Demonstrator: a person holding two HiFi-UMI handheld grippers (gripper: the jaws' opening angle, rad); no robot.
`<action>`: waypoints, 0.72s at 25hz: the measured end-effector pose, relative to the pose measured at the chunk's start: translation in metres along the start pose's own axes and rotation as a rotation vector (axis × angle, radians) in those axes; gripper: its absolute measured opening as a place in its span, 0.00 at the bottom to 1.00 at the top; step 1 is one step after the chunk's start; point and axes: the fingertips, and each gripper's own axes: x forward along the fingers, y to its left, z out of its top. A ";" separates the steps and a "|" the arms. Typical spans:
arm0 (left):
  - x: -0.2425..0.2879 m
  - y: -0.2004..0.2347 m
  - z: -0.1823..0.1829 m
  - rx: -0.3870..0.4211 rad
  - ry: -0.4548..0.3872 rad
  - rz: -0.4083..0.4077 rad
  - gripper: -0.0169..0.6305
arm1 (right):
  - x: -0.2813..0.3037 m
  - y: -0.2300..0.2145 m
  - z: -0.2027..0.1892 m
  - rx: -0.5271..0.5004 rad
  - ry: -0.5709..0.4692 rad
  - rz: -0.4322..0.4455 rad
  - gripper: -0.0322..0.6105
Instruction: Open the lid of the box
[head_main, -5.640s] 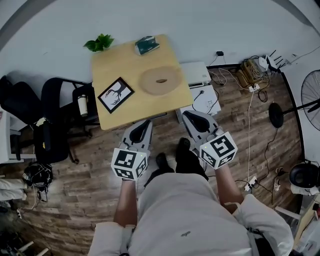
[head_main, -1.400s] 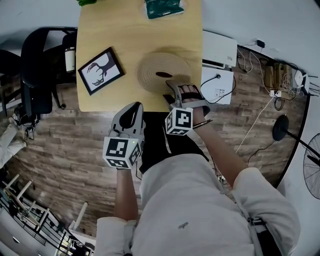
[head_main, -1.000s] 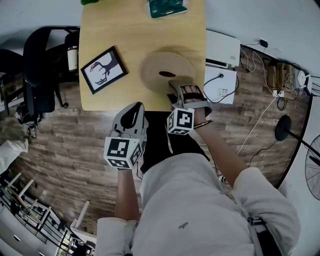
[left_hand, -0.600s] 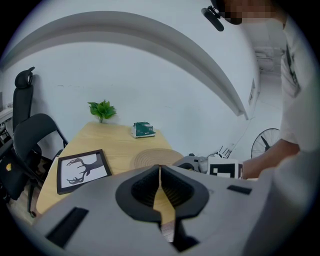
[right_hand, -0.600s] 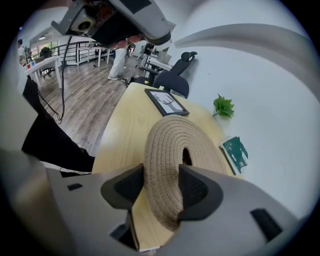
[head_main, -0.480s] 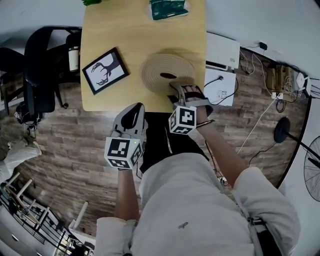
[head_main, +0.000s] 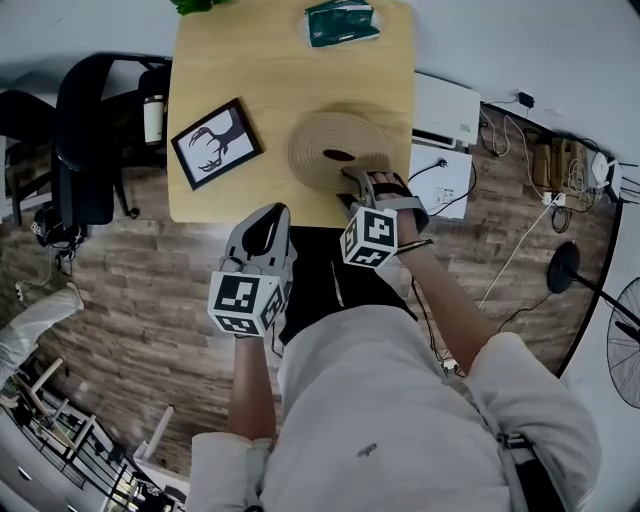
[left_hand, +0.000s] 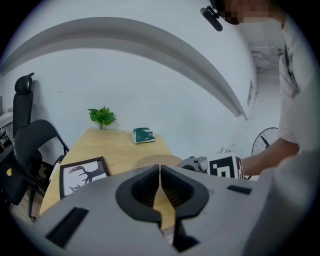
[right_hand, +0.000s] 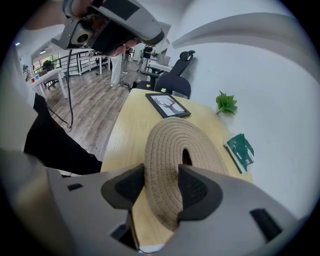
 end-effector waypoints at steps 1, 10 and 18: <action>-0.001 -0.001 0.001 0.002 -0.002 0.000 0.05 | -0.001 0.000 0.001 0.001 -0.002 0.004 0.37; -0.011 -0.005 0.015 0.024 -0.025 0.015 0.05 | -0.014 -0.005 0.005 -0.022 -0.013 0.014 0.32; -0.019 -0.010 0.029 0.041 -0.049 0.024 0.05 | -0.029 -0.012 0.011 -0.022 -0.039 0.000 0.26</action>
